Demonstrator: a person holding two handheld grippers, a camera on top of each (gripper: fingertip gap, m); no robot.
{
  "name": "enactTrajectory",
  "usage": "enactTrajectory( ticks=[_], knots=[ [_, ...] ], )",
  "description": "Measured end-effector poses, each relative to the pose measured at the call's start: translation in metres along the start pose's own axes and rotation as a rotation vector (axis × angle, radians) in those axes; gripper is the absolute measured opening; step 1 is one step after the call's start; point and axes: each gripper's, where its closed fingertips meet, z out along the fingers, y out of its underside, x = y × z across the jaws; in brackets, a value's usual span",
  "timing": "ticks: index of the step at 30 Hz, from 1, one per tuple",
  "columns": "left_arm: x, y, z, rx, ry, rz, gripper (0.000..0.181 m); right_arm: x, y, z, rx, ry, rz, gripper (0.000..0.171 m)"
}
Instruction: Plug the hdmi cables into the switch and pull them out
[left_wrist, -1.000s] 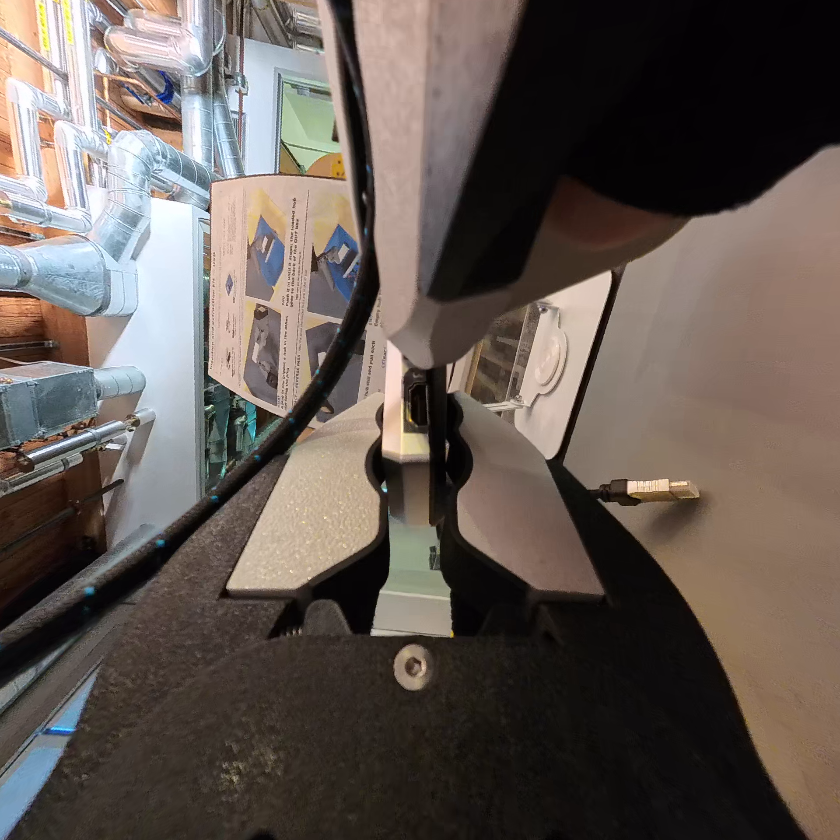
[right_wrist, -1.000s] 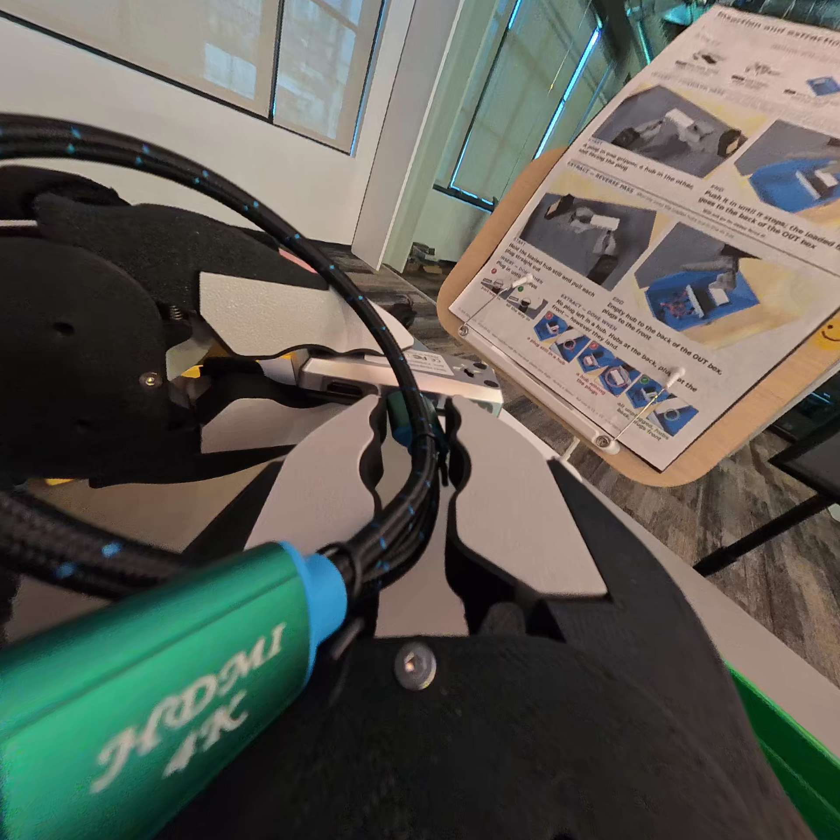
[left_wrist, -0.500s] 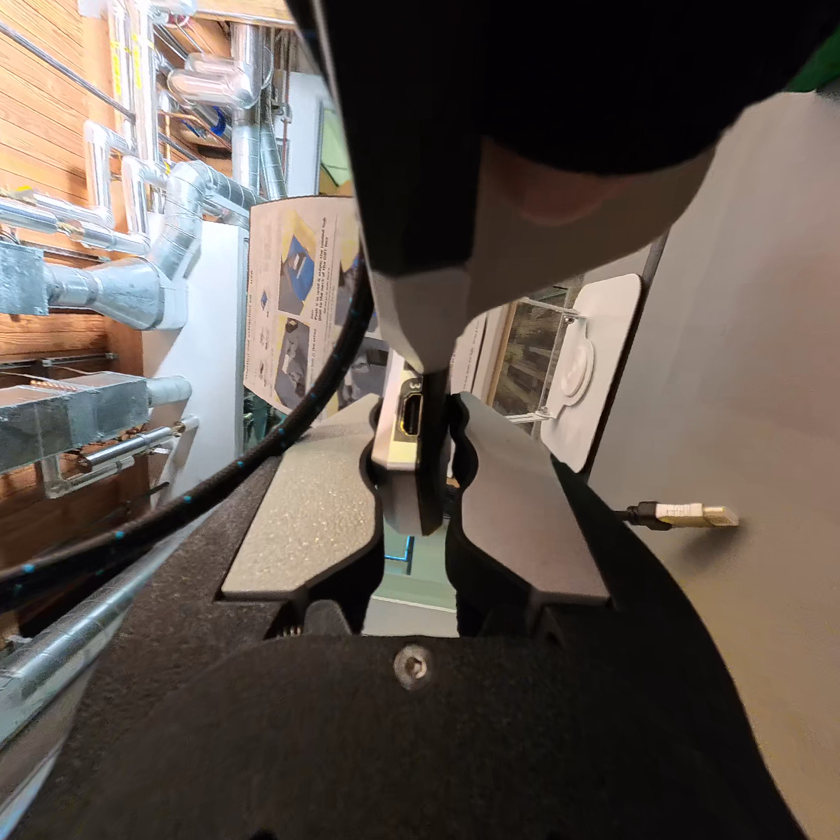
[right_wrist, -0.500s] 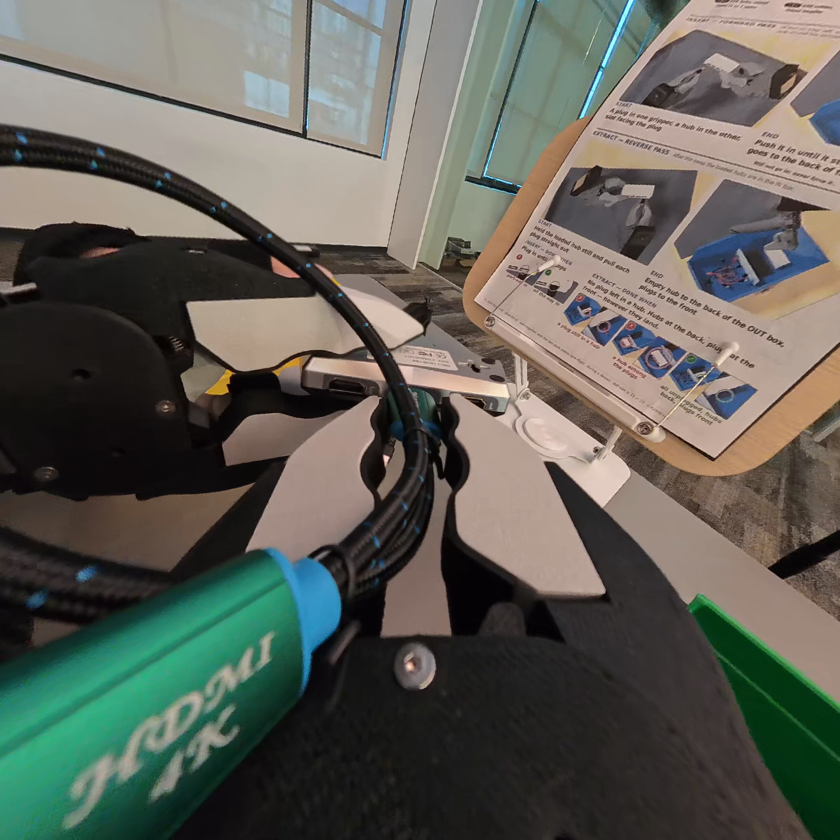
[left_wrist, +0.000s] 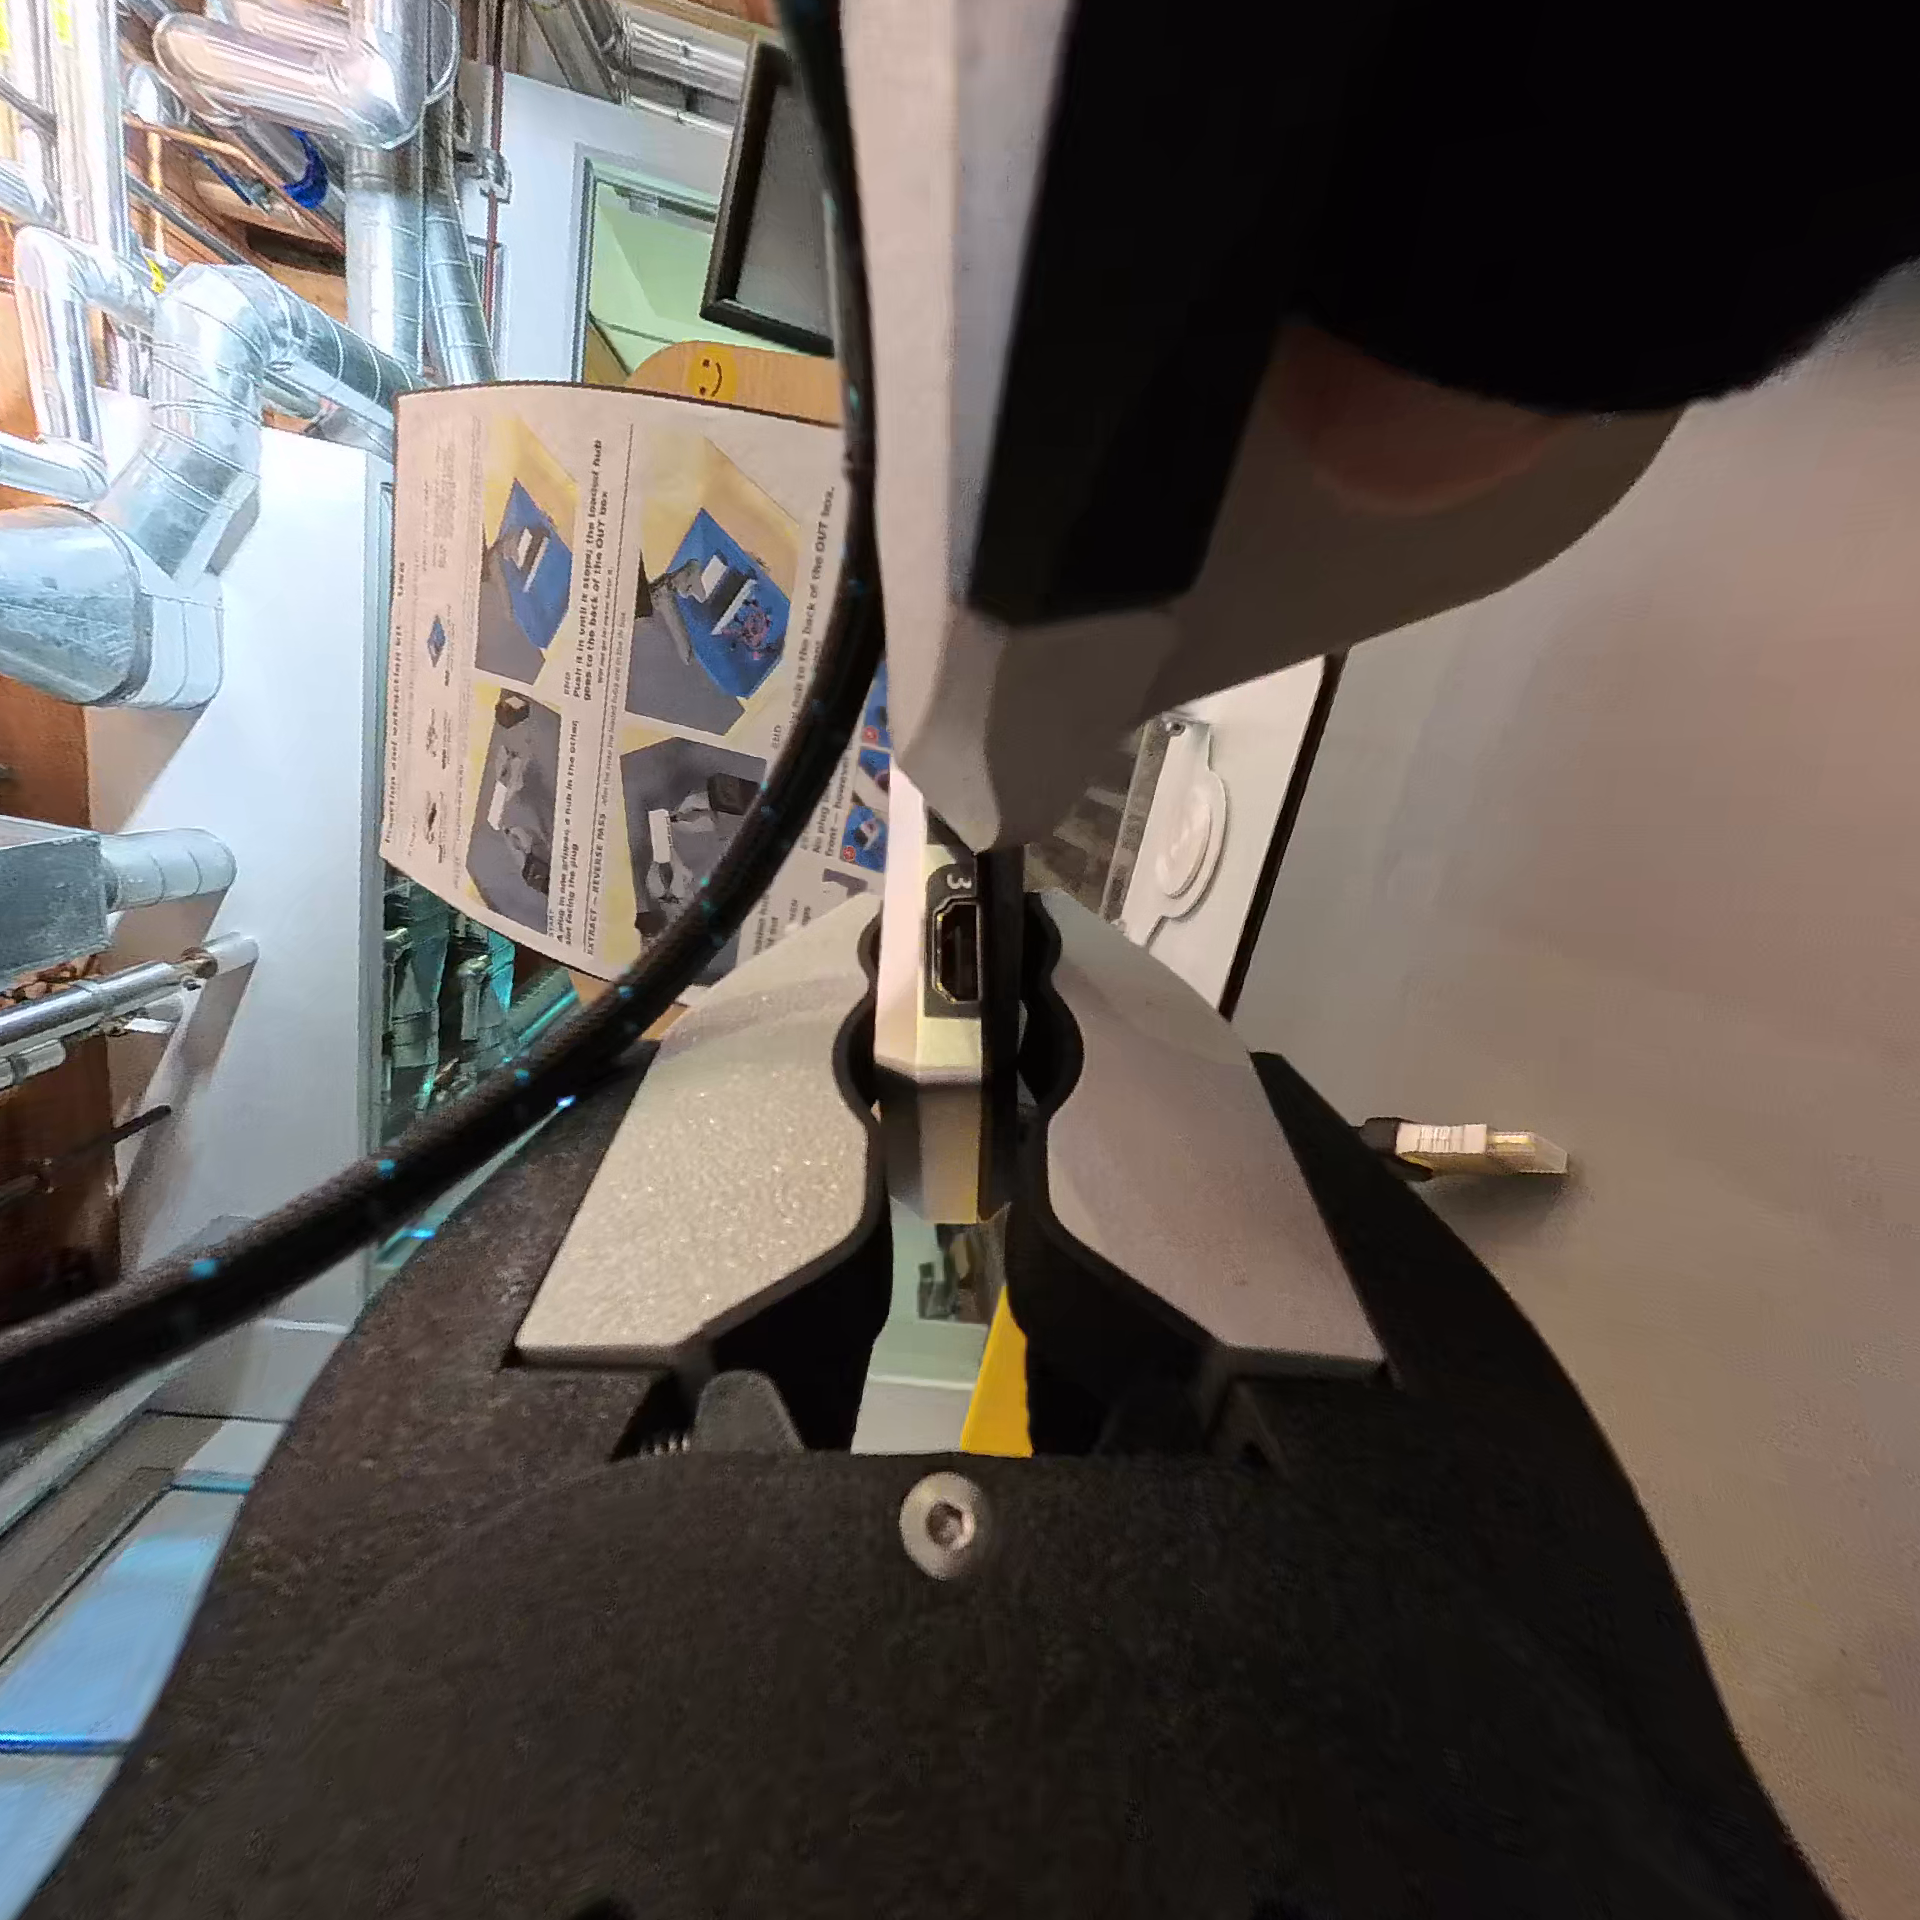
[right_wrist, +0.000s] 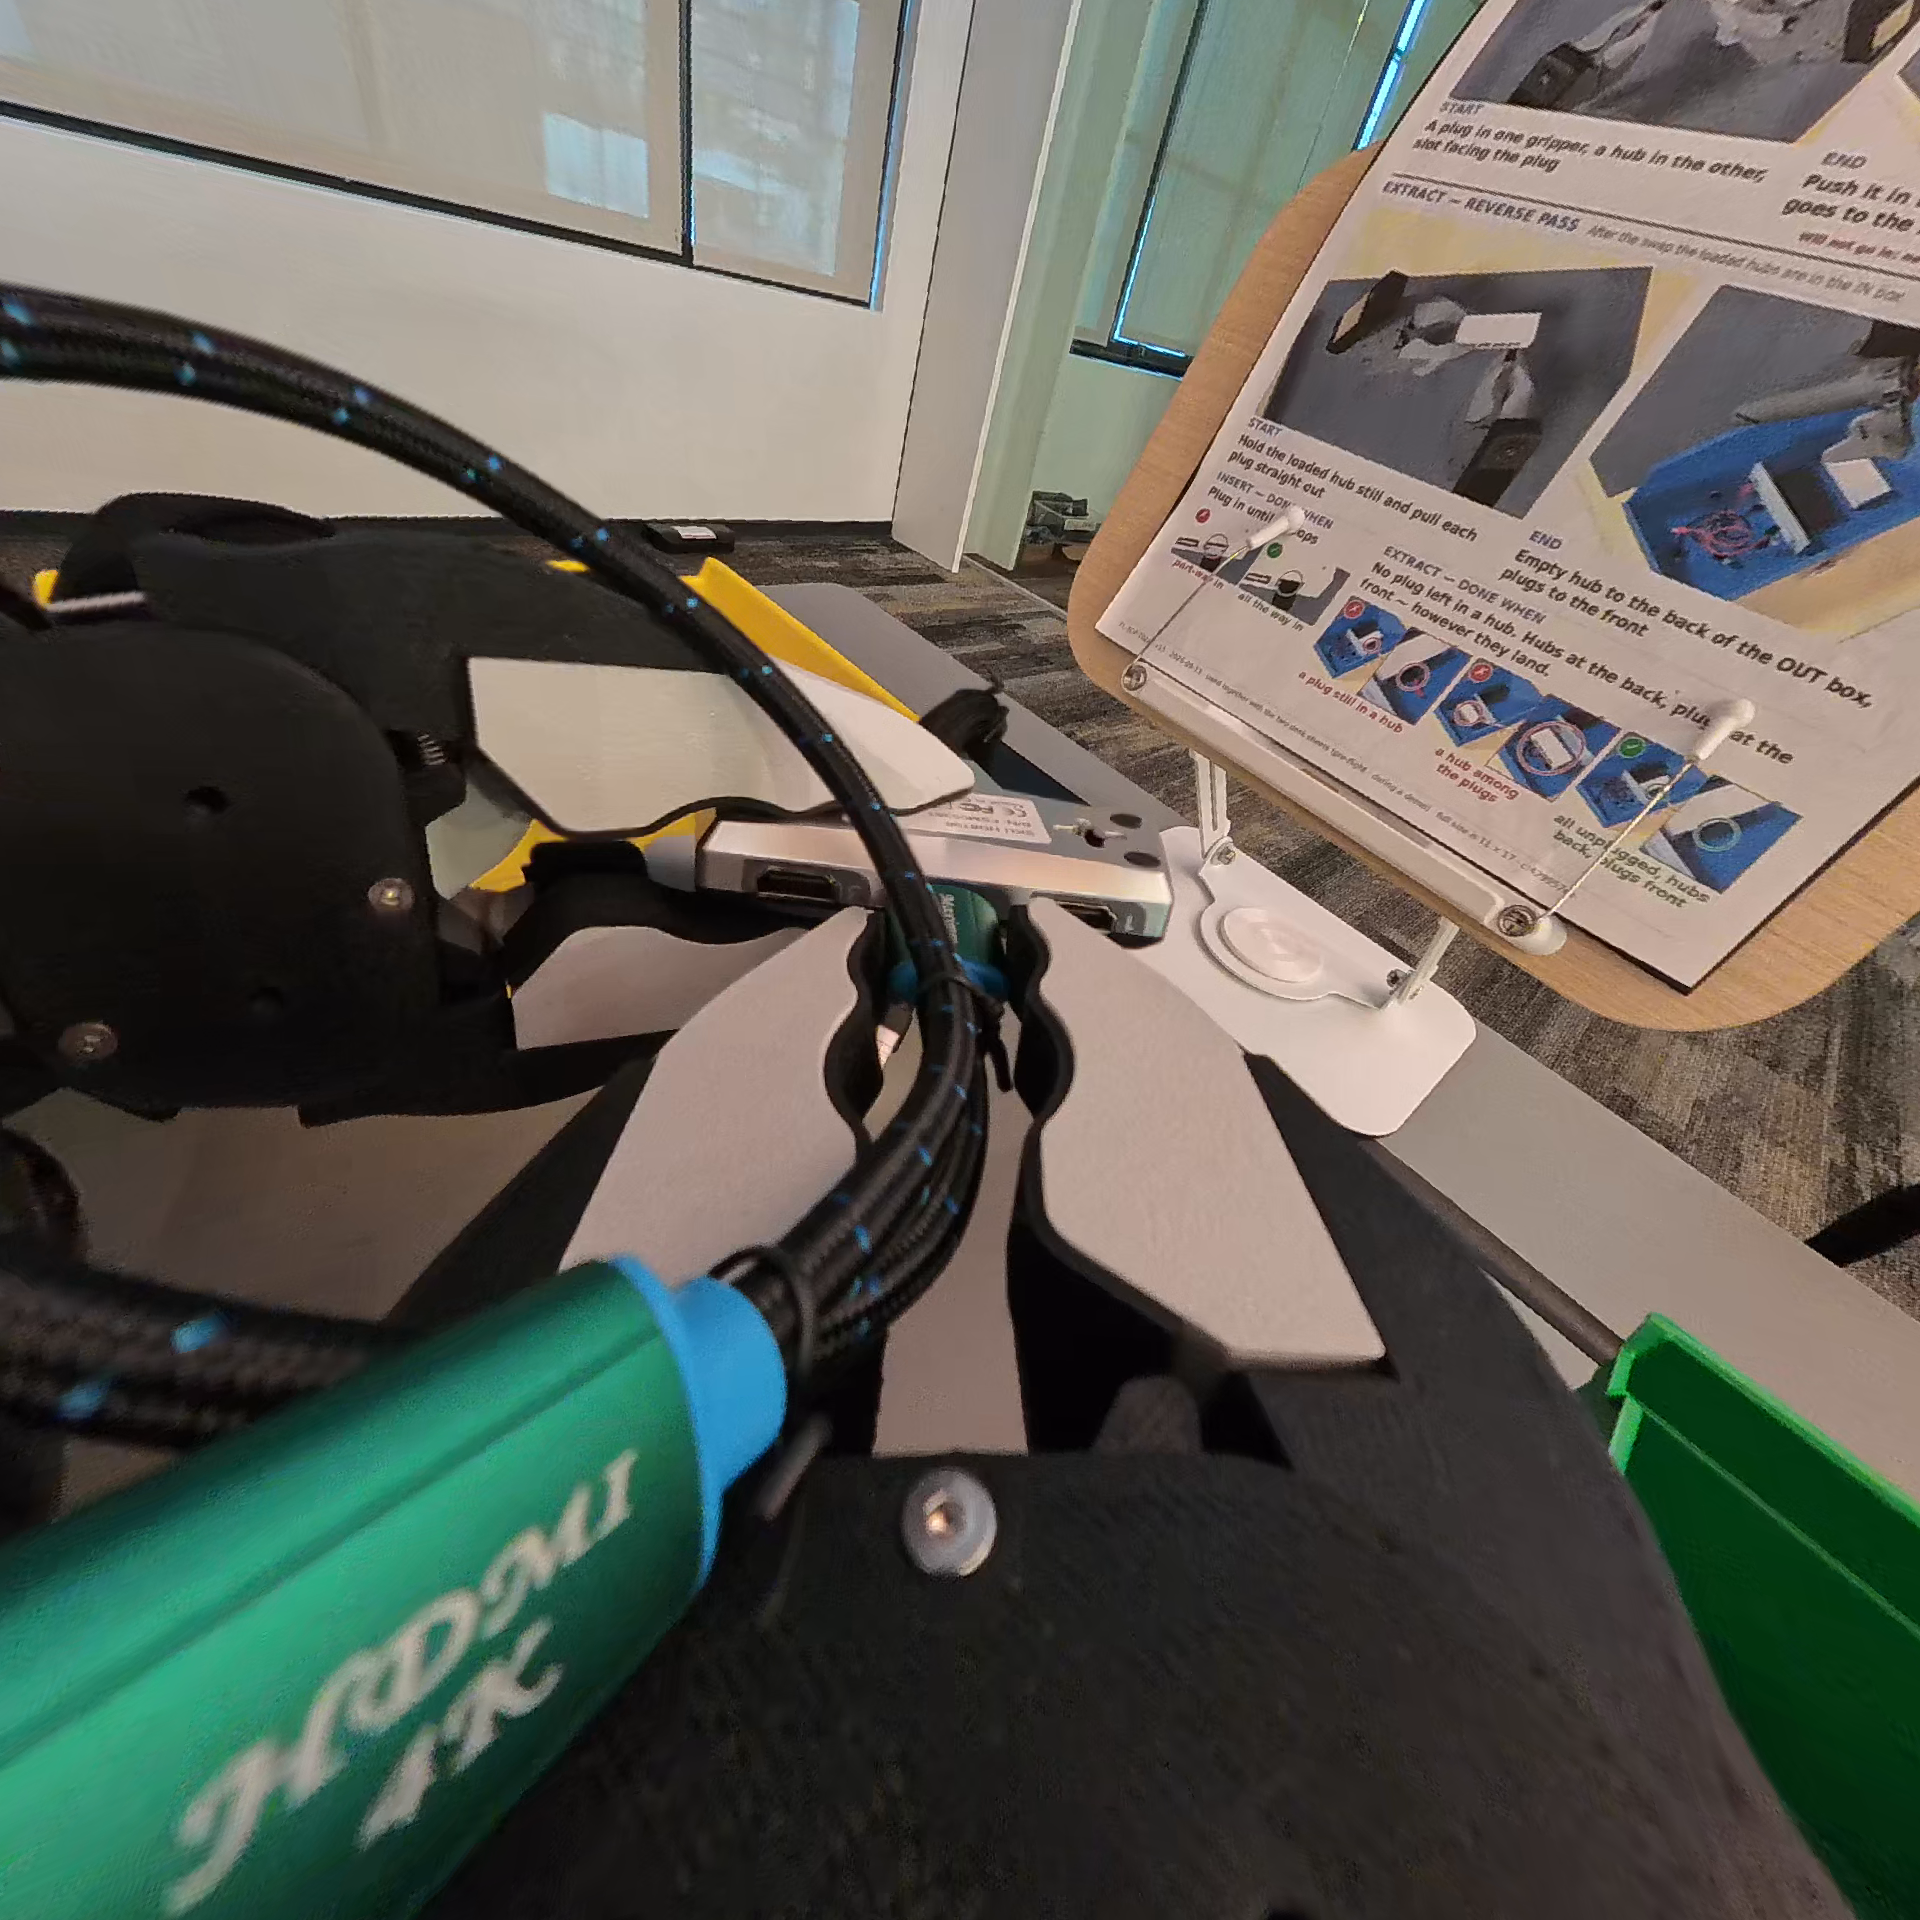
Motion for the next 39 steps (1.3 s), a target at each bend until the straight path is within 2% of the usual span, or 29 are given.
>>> enactTrajectory(
  ticks=[6, 18, 24, 28, 33, 37, 39],
  knots=[
    [0.001, -0.001, 0.000, 0.017, 0.009, -0.016, 0.023, -0.002, -0.001, -0.002, -0.003, 0.037, -0.020, 0.021],
    [-0.003, -0.005, -0.003, 0.030, 0.014, -0.024, 0.023, -0.001, -0.005, -0.004, 0.038, -0.070, 0.074, 0.022],
    [-0.004, -0.004, -0.004, -0.029, 0.007, -0.020, 0.023, -0.002, -0.006, -0.006, 0.034, 0.003, 0.054, 0.022],
    [-0.001, -0.004, -0.002, -0.006, 0.009, -0.033, 0.023, -0.003, -0.004, -0.004, 0.024, 0.078, -0.050, 0.021],
    [-0.006, -0.014, -0.005, 0.095, 0.052, -0.204, 0.023, 0.002, -0.011, -0.009, 0.079, 0.016, -0.003, 0.021],
    [-0.017, -0.011, -0.006, 0.090, 0.025, -0.272, 0.034, 0.023, -0.019, -0.018, 0.123, 0.090, -0.044, 0.021],
    [-0.017, -0.012, -0.009, 0.109, 0.082, -0.366, 0.036, 0.037, -0.024, -0.025, 0.166, 0.112, -0.037, 0.020]
  ],
)
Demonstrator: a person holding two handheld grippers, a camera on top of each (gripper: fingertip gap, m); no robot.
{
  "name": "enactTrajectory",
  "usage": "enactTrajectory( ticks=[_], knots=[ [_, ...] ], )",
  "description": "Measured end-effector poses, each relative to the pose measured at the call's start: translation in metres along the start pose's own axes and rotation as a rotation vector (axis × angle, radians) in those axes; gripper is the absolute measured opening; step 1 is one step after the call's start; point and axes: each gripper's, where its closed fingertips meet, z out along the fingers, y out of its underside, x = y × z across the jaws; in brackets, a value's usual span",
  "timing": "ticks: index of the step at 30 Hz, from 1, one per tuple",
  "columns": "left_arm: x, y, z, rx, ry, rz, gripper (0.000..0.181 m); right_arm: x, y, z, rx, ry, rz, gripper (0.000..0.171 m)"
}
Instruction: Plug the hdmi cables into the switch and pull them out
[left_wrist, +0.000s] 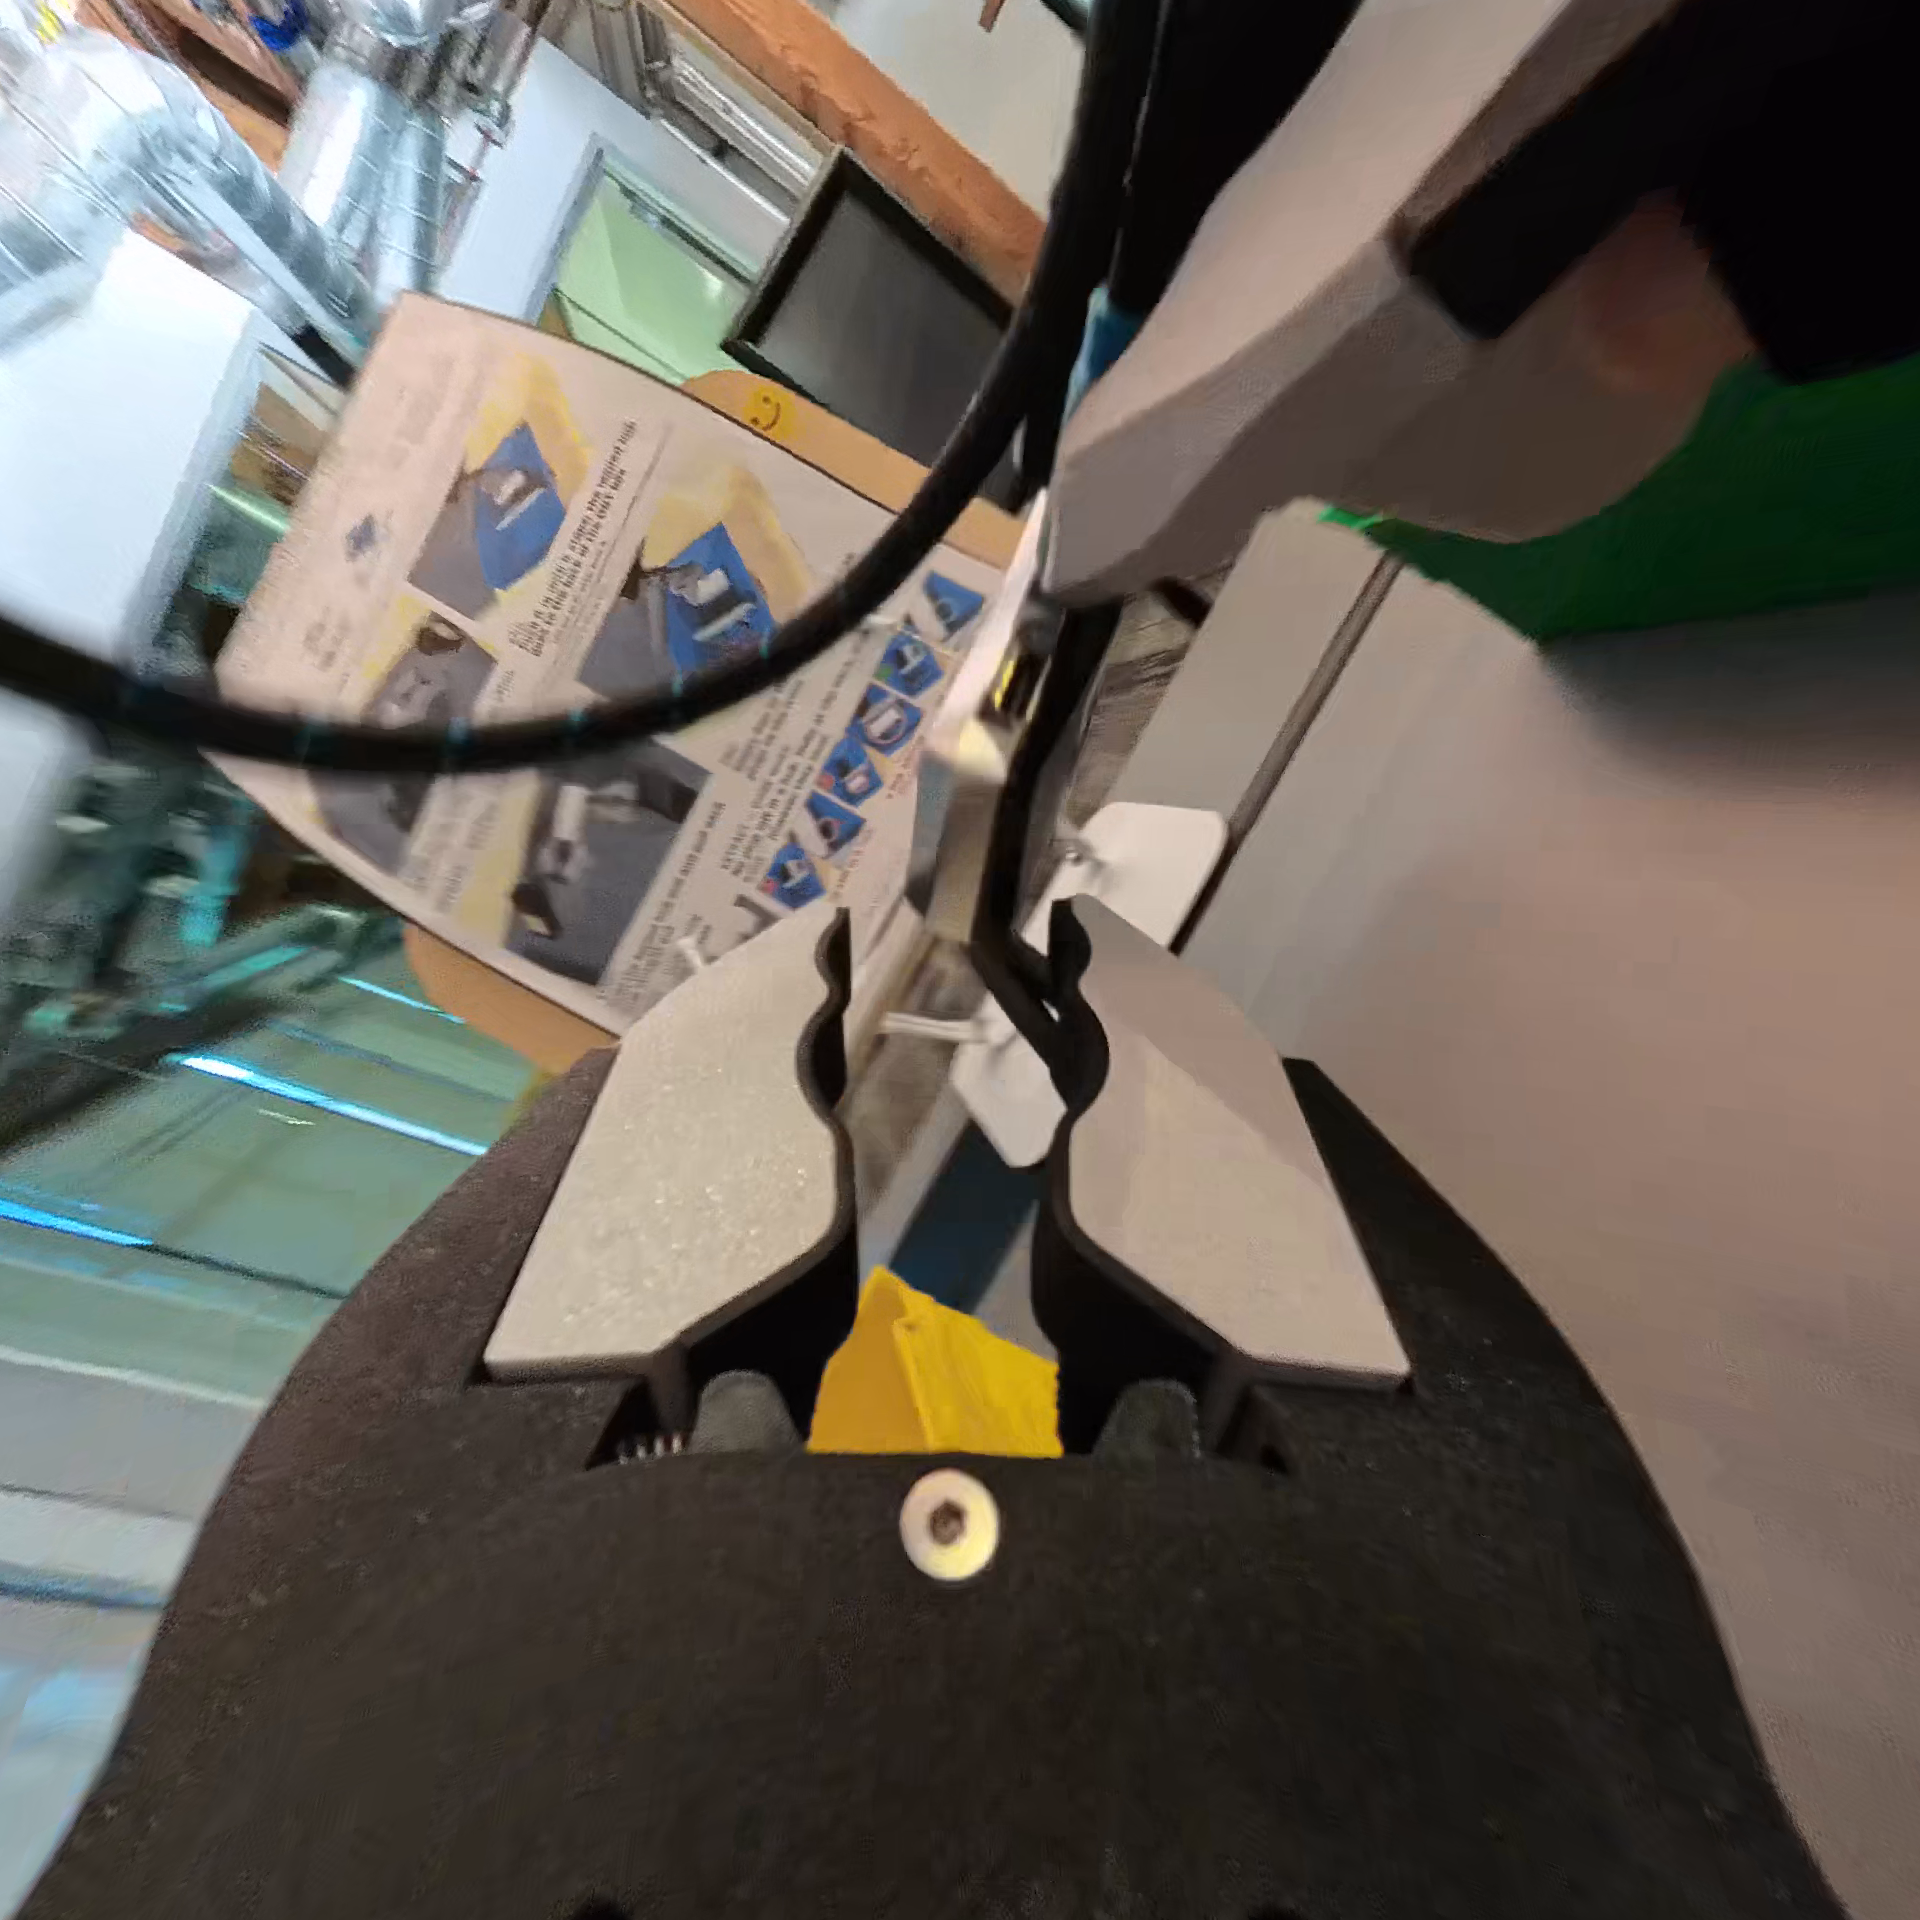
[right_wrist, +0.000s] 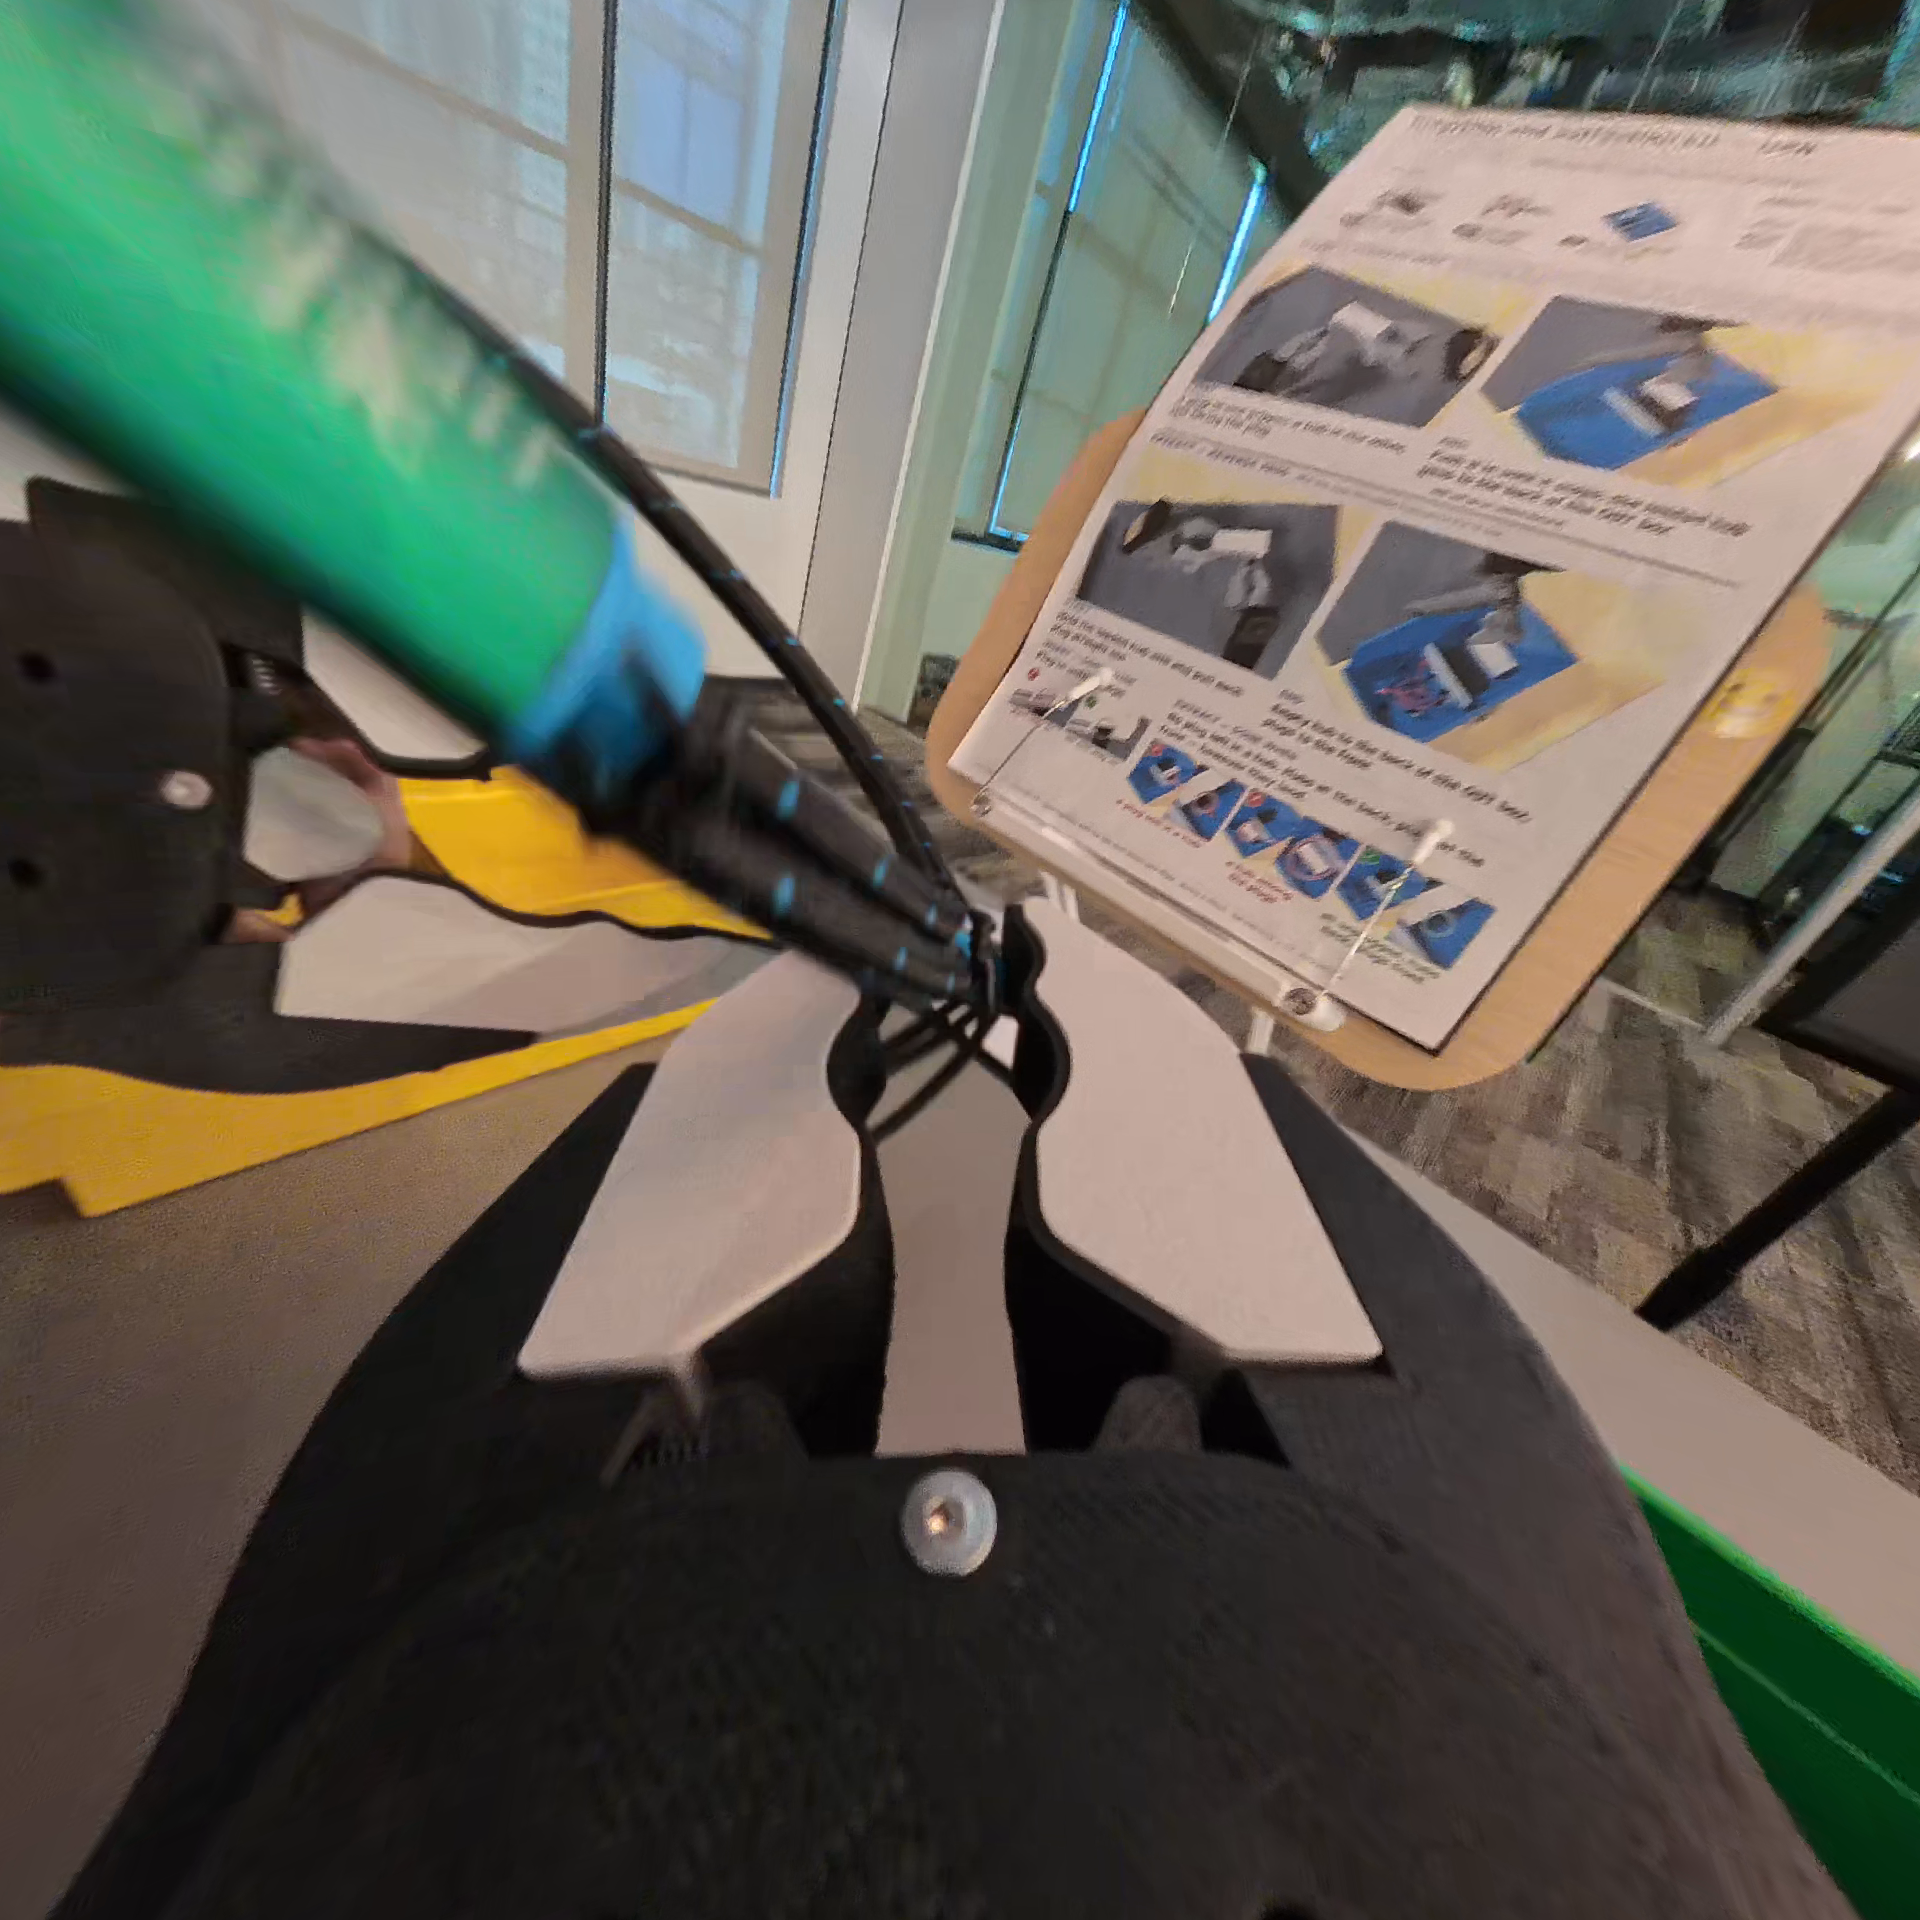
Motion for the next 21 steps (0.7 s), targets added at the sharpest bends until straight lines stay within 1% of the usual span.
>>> enactTrajectory(
  ticks=[2, 5, 8, 11, 14, 17, 19, 21],
  knots=[
    [0.003, -0.005, -0.003, 0.026, 0.089, -0.160, 0.038, 0.010, 0.000, -0.003, -0.005, 0.018, 0.010, 0.019],
    [0.012, -0.007, -0.007, 0.034, 0.288, -0.431, 0.040, 0.015, 0.004, -0.003, -0.053, 0.023, 0.005, 0.019],
    [0.020, -0.005, -0.013, 0.018, 0.461, -0.662, 0.035, 0.015, 0.007, -0.003, -0.093, 0.011, 0.008, 0.018],
    [0.033, -0.011, -0.018, 0.019, 0.666, -0.929, 0.047, 0.013, 0.005, -0.003, -0.095, -0.001, -0.006, 0.018],
    [0.029, -0.013, -0.016, 0.059, 0.747, -1.145, 0.054, 0.008, 0.003, -0.003, -0.079, -0.016, -0.042, 0.019],
    [0.017, -0.017, -0.016, 0.134, 0.766, -1.296, 0.053, 0.001, 0.000, -0.003, -0.048, -0.032, -0.073, 0.018],
    [0.012, -0.019, -0.015, 0.178, 0.744, -1.348, 0.052, -0.003, -0.002, -0.002, -0.030, -0.041, -0.092, 0.018],
    [0.015, -0.021, -0.013, 0.181, 0.738, -1.379, 0.056, -0.007, -0.004, -0.002, -0.015, -0.040, -0.108, 0.018]
  ],
)
